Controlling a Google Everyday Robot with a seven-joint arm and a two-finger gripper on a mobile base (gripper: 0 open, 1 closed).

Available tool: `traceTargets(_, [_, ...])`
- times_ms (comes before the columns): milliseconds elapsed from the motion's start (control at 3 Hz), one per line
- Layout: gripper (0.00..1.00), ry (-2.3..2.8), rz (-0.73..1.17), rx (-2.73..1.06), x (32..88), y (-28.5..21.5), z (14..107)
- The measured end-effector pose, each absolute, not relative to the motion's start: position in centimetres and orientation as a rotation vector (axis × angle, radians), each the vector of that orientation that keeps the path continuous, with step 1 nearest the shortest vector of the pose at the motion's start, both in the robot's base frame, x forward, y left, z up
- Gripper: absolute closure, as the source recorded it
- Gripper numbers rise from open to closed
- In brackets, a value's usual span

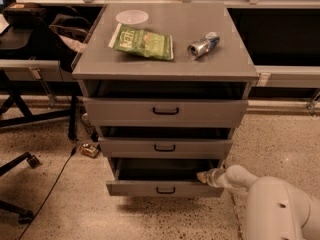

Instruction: Open bottom drawer

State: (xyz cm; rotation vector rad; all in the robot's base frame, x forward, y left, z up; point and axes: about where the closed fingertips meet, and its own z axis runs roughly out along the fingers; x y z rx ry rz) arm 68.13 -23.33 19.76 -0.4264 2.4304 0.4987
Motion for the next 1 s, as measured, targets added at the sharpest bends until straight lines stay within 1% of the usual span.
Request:
traceTargets(333, [1.00, 2.475, 0.526, -0.468, 67.0, -23.7, 18.0])
traceTargets(667, [1.00, 2.475, 0.526, -0.469, 67.0, -23.7, 18.4])
traceTargets(1000, [1.00, 2.485, 0.563, -0.507, 65.5, -24.2, 18.1])
